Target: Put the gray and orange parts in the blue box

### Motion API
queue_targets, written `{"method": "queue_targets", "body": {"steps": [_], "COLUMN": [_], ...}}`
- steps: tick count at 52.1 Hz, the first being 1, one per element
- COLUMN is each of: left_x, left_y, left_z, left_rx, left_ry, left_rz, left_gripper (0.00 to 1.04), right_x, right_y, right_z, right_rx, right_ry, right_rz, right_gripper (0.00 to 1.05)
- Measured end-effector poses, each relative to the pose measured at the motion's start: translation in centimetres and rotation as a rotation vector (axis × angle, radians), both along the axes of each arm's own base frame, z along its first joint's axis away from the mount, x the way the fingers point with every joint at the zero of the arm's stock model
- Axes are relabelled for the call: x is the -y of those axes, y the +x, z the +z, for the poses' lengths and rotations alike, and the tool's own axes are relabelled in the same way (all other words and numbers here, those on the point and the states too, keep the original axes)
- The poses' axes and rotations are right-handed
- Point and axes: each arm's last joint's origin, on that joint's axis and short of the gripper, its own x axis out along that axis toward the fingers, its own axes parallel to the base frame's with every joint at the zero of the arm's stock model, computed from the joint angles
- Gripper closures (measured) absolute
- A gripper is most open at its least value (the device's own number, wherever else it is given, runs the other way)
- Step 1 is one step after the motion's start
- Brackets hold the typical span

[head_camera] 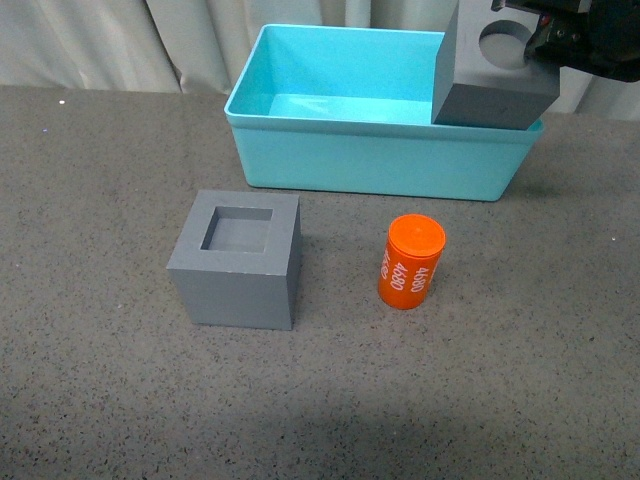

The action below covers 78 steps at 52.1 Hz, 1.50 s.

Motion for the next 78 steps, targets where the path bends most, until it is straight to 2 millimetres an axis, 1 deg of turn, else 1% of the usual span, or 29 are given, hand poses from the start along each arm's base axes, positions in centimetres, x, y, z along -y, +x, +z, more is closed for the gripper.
{"method": "queue_targets", "body": {"steps": [13, 18, 26, 28, 30, 36, 37, 39, 40, 43, 47, 49, 52, 55, 56, 60, 61, 63, 65, 71, 75, 78], "left_x": [0.0, 0.0, 0.0, 0.0, 0.0, 0.0, 0.0, 0.0, 0.0, 0.0, 0.0, 0.0, 0.0, 0.0, 0.0, 0.0, 0.0, 0.0, 0.0, 0.0, 0.0, 0.0], "left_y": [0.0, 0.0, 0.0, 0.0, 0.0, 0.0, 0.0, 0.0, 0.0, 0.0, 0.0, 0.0, 0.0, 0.0, 0.0, 0.0, 0.0, 0.0, 0.0, 0.0, 0.0, 0.0], "left_z": [0.0, 0.0, 0.0, 0.0, 0.0, 0.0, 0.0, 0.0, 0.0, 0.0, 0.0, 0.0, 0.0, 0.0, 0.0, 0.0, 0.0, 0.0, 0.0, 0.0, 0.0, 0.0], "left_rx": [0.0, 0.0, 0.0, 0.0, 0.0, 0.0, 0.0, 0.0, 0.0, 0.0, 0.0, 0.0, 0.0, 0.0, 0.0, 0.0, 0.0, 0.0, 0.0, 0.0, 0.0, 0.0], "left_ry": [0.0, 0.0, 0.0, 0.0, 0.0, 0.0, 0.0, 0.0, 0.0, 0.0, 0.0, 0.0, 0.0, 0.0, 0.0, 0.0, 0.0, 0.0, 0.0, 0.0, 0.0, 0.0], "left_rz": [0.0, 0.0, 0.0, 0.0, 0.0, 0.0, 0.0, 0.0, 0.0, 0.0, 0.0, 0.0, 0.0, 0.0, 0.0, 0.0, 0.0, 0.0, 0.0, 0.0, 0.0, 0.0], "left_gripper": [0.07, 0.07, 0.07, 0.07, 0.07, 0.07, 0.07, 0.07, 0.07, 0.07, 0.07, 0.07, 0.07, 0.07, 0.07, 0.07, 0.07, 0.07, 0.07, 0.07, 0.07, 0.07], "right_x": [-0.4, -0.6, -0.8, -0.8, -0.8, -0.8, -0.7, -0.7, -0.7, -0.5, -0.1, 0.1, 0.5, 1.1, 1.2, 2.2, 2.4, 3.2, 3.8, 6.5, 7.5, 7.8], "right_y": [1.6, 1.8, 1.9, 1.9, 1.9, 1.8, 1.5, 1.0, 0.9, -0.1, -2.4, -3.4, -4.9, -6.9, -7.2, -10.4, -10.8, -12.3, -13.5, -18.0, -19.8, -20.3], "right_z": [-1.3, -1.8, -2.0, -2.0, -2.0, -1.7, -1.6, -1.3, -1.2, -0.5, 1.3, 2.1, 3.0, 3.8, 3.9, 4.4, 4.5, 4.6, 4.7, 4.5, 4.0, 3.7], "right_rx": [-0.045, -0.057, -0.058, -0.056, -0.055, -0.028, -0.02, -0.002, 0.004, 0.051, 0.122, 0.167, 0.22, 0.257, 0.26, 0.288, 0.294, 0.314, 0.318, 0.298, 0.234, 0.209], "right_ry": [-0.017, -0.021, -0.035, -0.038, -0.036, -0.03, -0.03, -0.031, -0.033, -0.065, -0.112, -0.125, -0.148, -0.193, -0.197, -0.198, -0.194, -0.163, -0.148, -0.139, -0.101, -0.083], "right_rz": [-0.009, -0.008, -0.02, -0.022, -0.025, -0.027, -0.029, -0.032, -0.034, -0.051, -0.054, -0.053, -0.067, -0.093, -0.095, -0.064, -0.057, -0.035, -0.042, -0.162, -0.229, -0.256], "right_gripper": [0.87, 0.87, 0.86, 0.83, 0.78, 0.54, 0.49, 0.42, 0.4, 0.3, 0.12, 0.08, 0.1, 0.1, 0.1, 0.1, 0.1, 0.1, 0.1, 0.1, 0.1, 0.1]}}
